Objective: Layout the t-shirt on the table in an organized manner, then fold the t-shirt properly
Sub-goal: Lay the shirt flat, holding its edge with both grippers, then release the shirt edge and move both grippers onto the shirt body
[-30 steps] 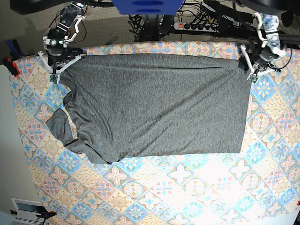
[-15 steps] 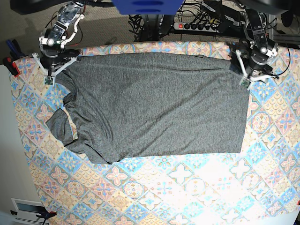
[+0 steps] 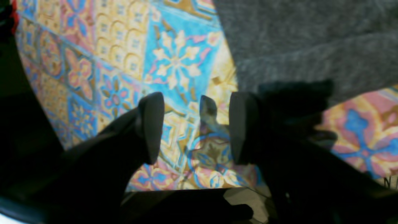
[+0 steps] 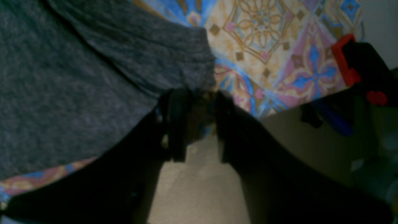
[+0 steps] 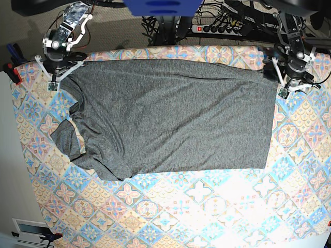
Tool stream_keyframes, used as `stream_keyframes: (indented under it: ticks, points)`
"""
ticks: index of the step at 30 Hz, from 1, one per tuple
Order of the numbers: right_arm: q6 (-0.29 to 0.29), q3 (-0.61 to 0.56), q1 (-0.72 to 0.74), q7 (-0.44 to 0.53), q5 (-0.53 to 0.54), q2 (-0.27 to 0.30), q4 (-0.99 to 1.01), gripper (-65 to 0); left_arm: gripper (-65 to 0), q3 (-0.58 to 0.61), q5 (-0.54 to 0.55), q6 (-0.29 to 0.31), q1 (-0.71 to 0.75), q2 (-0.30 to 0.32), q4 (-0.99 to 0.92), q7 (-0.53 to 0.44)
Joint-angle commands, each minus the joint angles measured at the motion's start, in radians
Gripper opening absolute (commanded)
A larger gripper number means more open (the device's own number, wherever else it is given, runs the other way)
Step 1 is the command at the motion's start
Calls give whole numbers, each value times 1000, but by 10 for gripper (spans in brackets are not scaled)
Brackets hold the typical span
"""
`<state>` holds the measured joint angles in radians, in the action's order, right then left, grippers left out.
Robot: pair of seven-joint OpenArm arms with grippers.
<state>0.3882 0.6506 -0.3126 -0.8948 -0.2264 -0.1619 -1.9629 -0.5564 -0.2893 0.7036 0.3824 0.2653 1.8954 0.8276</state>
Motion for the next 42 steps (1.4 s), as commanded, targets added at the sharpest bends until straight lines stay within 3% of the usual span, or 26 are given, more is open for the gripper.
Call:
stream_keyframes:
  ticks: [1,6,14,16,19,23,25,30,36,42]
  points:
    - [-7,24,3,18,0,8,-22,-502,-320,-6,0,-5,0,10,17,-20]
    - [-7,77,11,21,0,8,-22,-503,-320,-14,0,-5,8,-22,19,-208]
    - [-7,82,10,21,0,8,-28,-504,-320,-118,-4,-5,-53,-240,43,-489]
    - [-7,82,11,21,0,8,-28,-504,-320,-126,-26,-5,-73,-284,25,-497]
    - [-7,82,11,21,0,8,-28,-504,-320,-89,-178,-5,-104,-303,-41,-497]
    - [-7,82,11,21,0,8,-28,-504,-320,-46,-359,-5,-105,-308,-130,-503]
    - [-7,82,11,21,0,8,-26,-504,-320,-47,-387,-5,-81,-303,-130,-498]
    - [-7,79,13,21,0,8,-26,-504,-320,-41,-359,-5,22,-260,-61,-505]
    - [-7,77,69,21,0,8,-28,-505,-320,-46,-187,-5,-6,-243,2,-500]
    - [-7,76,123,22,0,9,-28,-505,-320,-49,-153,-5,-144,-308,2,-498]
